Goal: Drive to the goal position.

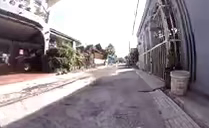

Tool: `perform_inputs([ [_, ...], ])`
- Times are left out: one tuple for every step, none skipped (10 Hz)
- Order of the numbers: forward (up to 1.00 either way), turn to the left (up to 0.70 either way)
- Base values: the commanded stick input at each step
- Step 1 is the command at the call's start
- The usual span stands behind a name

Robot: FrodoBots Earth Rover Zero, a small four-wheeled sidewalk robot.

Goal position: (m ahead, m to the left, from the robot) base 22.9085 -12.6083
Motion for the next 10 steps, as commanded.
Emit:
perform_inputs([
  [0.7, -0.03],
  [0.7, 0.0],
  [0.7, 0.0],
  [0.7, 0.0],
  [0.7, 0.0],
  [0.7, 0.0],
  [0.7, 0.0],
  [0.7, 0.0],
  [0.7, 0.0],
  [0.7, 0.0],
])
